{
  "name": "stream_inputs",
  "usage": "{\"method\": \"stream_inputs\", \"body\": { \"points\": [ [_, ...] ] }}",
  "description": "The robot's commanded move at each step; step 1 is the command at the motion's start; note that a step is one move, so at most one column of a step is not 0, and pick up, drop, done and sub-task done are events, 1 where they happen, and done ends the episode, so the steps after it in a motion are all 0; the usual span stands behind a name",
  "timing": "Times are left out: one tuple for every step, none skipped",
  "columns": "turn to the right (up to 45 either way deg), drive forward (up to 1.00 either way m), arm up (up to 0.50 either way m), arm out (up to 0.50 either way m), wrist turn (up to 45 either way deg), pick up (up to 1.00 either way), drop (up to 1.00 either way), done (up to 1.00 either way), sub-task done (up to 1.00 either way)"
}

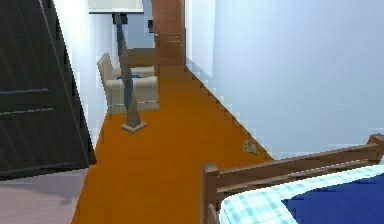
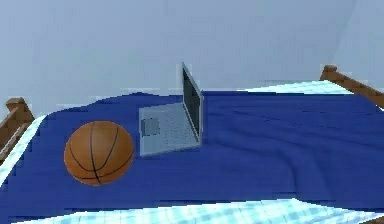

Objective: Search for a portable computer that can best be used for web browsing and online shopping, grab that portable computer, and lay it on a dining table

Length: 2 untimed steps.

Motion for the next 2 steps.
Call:
{"method": "stream_inputs", "body": {
  "points": [
    [0.0,0.00,0.50,0.00,0.0,0.00,0.00,0.00,0.00],
    [0.0,0.00,0.36,0.00,0.0,0.00,0.00,0.00,0.00]
  ]
}}
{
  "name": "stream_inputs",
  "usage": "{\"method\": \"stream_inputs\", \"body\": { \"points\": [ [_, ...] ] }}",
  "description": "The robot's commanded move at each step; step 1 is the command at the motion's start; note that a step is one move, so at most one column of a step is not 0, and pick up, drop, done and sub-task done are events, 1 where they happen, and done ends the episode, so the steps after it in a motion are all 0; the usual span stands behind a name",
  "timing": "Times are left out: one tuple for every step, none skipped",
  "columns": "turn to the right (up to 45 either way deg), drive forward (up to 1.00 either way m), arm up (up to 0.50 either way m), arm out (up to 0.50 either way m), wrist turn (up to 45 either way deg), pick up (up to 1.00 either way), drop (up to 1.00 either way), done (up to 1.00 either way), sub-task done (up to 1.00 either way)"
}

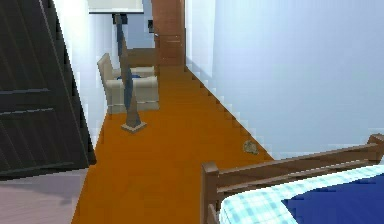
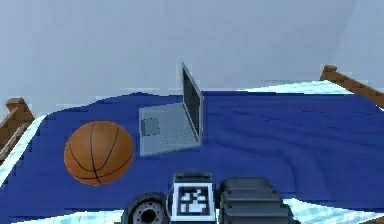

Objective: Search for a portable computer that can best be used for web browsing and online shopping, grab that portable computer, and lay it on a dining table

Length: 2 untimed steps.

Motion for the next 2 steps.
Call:
{"method": "stream_inputs", "body": {
  "points": [
    [0.0,0.00,0.00,0.46,0.0,0.00,0.00,0.00,0.00],
    [0.0,0.00,0.00,0.00,45.0,0.00,0.00,0.00,0.00]
  ]
}}
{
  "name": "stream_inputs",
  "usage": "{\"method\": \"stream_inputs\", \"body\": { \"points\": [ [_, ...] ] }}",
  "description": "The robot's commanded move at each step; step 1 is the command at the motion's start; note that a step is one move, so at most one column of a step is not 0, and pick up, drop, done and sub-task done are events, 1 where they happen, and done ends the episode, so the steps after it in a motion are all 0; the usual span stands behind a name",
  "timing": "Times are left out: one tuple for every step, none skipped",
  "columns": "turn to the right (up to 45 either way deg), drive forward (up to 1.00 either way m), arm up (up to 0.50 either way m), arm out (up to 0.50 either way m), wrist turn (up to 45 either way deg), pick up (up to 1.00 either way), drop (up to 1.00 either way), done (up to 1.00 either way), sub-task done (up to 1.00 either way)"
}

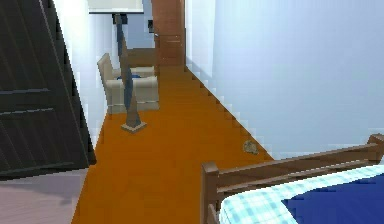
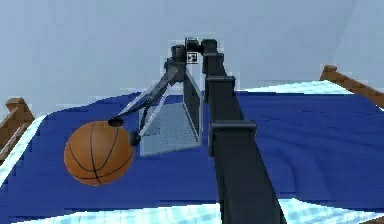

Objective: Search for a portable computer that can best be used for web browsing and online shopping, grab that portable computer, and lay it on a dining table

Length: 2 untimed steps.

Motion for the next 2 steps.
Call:
{"method": "stream_inputs", "body": {
  "points": [
    [0.0,0.00,0.00,0.00,45.0,0.00,0.00,0.00,0.00],
    [0.0,0.00,0.00,0.00,18.0,0.00,0.00,0.00,0.00]
  ]
}}
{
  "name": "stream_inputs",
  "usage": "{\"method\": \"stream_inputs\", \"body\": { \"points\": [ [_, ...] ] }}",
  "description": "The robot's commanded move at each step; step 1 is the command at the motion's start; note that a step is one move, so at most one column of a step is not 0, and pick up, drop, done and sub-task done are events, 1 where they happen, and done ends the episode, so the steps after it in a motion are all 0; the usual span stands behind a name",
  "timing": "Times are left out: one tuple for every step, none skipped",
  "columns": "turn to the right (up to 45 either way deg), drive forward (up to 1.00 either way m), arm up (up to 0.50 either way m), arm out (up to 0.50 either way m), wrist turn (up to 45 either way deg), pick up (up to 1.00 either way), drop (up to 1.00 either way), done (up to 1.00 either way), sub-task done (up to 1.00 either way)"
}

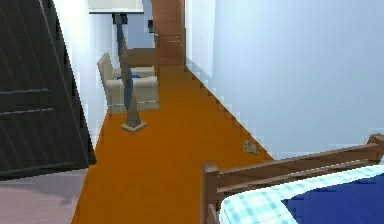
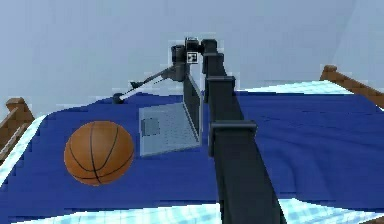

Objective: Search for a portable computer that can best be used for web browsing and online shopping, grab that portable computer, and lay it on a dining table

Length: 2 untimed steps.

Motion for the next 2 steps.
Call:
{"method": "stream_inputs", "body": {
  "points": [
    [0.0,0.00,-0.30,0.00,0.0,0.00,0.00,0.00,0.00],
    [0.0,0.00,0.00,0.00,0.0,1.00,0.00,0.00,0.00]
  ]
}}
